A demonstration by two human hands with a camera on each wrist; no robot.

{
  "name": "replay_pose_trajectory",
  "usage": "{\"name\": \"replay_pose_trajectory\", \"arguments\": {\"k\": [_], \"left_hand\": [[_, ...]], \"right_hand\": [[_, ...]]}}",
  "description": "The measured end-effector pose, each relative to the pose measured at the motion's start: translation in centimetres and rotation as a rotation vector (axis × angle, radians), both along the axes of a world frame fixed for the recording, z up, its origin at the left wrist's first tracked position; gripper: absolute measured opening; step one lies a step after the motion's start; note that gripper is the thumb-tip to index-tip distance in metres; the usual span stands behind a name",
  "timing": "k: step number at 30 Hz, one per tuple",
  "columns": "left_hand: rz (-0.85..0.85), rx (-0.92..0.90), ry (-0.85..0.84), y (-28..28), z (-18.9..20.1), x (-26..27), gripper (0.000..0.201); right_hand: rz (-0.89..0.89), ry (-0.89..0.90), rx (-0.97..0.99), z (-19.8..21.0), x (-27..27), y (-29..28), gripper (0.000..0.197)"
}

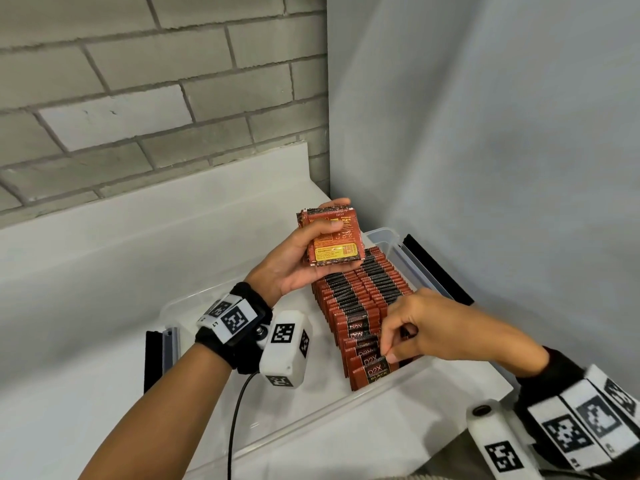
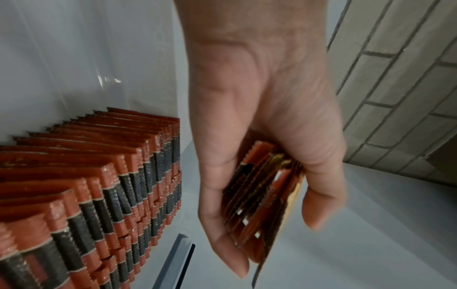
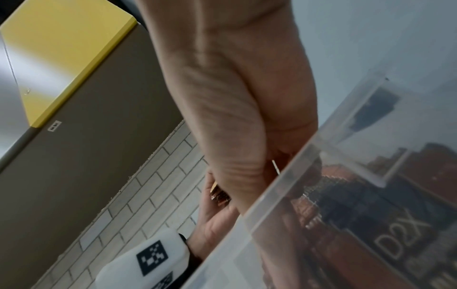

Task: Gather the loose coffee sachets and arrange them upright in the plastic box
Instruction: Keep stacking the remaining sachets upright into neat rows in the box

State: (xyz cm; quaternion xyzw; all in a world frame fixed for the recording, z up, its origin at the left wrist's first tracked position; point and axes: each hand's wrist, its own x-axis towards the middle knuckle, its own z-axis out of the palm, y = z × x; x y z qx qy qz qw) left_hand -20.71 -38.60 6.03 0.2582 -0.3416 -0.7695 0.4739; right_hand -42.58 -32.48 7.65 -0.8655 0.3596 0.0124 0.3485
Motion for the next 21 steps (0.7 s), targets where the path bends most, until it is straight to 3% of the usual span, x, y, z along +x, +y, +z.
{"name": "replay_pose_trajectory", "arguments": {"k": [3, 7, 14, 18, 21], "left_hand": [[0.008, 0.01, -0.002, 0.0, -0.1, 0.0, 0.063], [0.034, 0.032, -0.017, 0.2, 0.0, 0.0, 0.042], [0.016, -0.021, -0.046, 0.4, 0.2, -0.2, 0.046], [-0.014, -0.08, -0.027, 0.3, 0.0, -0.4, 0.069], [-0.018, -0.094, -0.033, 0.2, 0.0, -0.6, 0.076]], "right_hand": [[0.004, 0.017, -0.011, -0.3, -0.1, -0.1, 0.008], [-0.008, 0.007, 0.015, -0.2, -0.1, -0.1, 0.01], [-0.204, -0.237, 0.136, 0.6, -0.1, -0.5, 0.023], [-0.402, -0.451, 0.164, 0.5, 0.6, -1.0, 0.036], [-0.523, -0.575, 0.236, 0.6, 1.5, -1.2, 0.036]]}}
